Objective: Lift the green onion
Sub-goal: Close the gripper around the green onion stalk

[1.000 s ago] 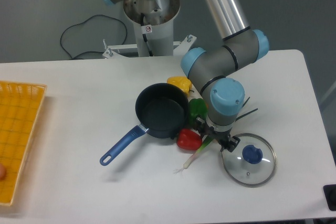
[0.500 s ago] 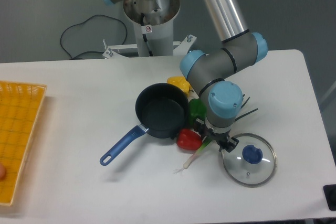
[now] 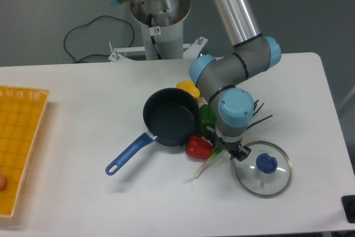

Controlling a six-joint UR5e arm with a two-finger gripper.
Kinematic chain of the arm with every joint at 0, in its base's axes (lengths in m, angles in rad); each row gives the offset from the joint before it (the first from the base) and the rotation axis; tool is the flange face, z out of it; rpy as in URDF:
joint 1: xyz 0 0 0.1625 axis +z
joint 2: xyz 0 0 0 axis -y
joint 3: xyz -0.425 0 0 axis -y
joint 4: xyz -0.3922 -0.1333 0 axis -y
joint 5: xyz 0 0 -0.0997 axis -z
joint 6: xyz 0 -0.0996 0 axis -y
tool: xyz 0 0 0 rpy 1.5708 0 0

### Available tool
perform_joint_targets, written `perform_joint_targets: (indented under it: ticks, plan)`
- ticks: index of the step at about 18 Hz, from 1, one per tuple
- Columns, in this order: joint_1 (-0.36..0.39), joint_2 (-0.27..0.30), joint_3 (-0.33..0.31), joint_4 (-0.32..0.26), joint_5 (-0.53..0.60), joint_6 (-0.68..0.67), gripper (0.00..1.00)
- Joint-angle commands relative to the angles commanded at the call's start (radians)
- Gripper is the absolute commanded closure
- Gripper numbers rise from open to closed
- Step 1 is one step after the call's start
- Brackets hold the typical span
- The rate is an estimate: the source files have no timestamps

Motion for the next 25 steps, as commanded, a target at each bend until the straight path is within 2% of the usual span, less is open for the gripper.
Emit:
perform_joint_targets:
  ticks: [11, 17, 20, 25]
  plan:
    - [-0.002, 0.0, 0.0, 0.002, 0.0, 0.002, 0.69]
    - [-0.002, 0.002, 0.0, 0.0, -0.002, 0.003, 0.92]
    - [0.0, 0.005, 0.002, 0.0, -0.003, 0.002, 0.97]
    - [0.008, 0.015, 0.017, 0.0, -0.014, 0.002, 0.97]
